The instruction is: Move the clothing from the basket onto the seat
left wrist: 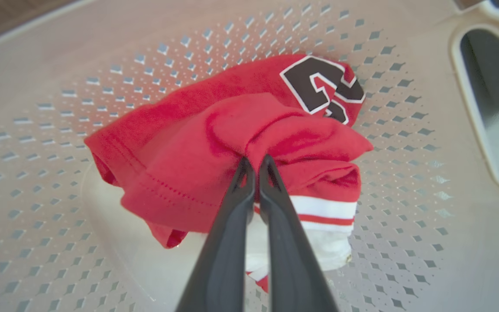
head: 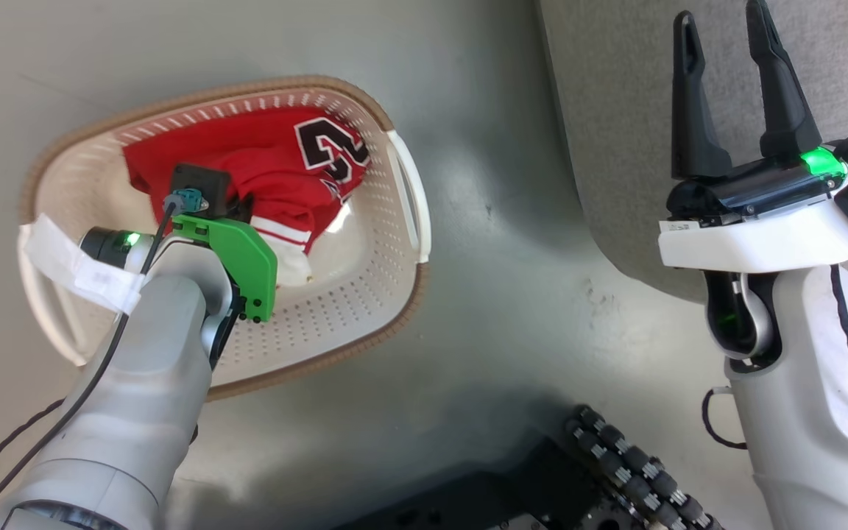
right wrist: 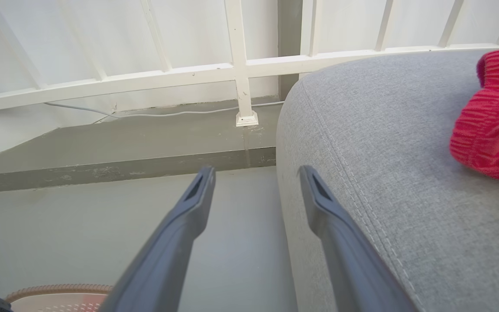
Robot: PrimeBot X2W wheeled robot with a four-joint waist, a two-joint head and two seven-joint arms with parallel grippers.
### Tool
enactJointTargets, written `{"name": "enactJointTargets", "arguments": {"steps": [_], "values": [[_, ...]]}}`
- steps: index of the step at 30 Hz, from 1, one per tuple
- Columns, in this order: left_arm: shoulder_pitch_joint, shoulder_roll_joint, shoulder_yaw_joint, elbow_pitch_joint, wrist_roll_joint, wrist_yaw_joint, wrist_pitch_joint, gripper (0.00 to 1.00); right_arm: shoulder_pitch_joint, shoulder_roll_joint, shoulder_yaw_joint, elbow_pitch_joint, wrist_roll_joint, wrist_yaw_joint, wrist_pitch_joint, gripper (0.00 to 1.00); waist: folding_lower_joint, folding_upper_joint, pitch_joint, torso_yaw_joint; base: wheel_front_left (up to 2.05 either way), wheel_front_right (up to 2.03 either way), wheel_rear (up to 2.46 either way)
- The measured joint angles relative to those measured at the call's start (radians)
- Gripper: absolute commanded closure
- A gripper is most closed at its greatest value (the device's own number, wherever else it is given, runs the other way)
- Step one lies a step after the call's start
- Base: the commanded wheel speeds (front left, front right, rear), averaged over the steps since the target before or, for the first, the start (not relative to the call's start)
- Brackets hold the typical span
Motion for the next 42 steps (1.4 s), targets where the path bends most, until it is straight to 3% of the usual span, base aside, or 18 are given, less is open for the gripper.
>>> {"name": "enactJointTargets", "arguments": {"steps": [10, 23, 30, 42], "values": [[0.047, -0.003, -0.043, -0.097, -0.064, -0.029, -0.106, 1.0, 0.001, -0.05, -0.014, 0.065, -0.026, 0.013, 0.0, 0.0, 0.0, 0.0, -0.122, 0.068, 0.0, 0.0, 0.0], [0.136, -0.005, -0.073, -0.237, -0.156, -0.039, -0.143, 1.0, 0.018, -0.08, -0.022, 0.156, -0.034, 0.026, -0.001, 0.0, 0.0, 0.0, -0.292, 0.163, 0.0, 0.0, 0.0], [0.177, -0.006, -0.055, -0.279, -0.161, -0.039, -0.143, 1.0, 0.064, -0.077, -0.018, 0.202, -0.03, 0.028, 0.0, 0.0, -0.0001, 0.0, -0.378, 0.203, 0.0, 0.0, 0.0], [0.263, -0.008, 0.049, -0.482, -0.159, -0.039, -0.143, 1.0, 0.164, -0.077, -0.016, 0.286, -0.021, 0.029, 0.0, 0.0, -0.0001, 0.0, -0.554, 0.265, 0.0, 0.0, 0.0]]}}
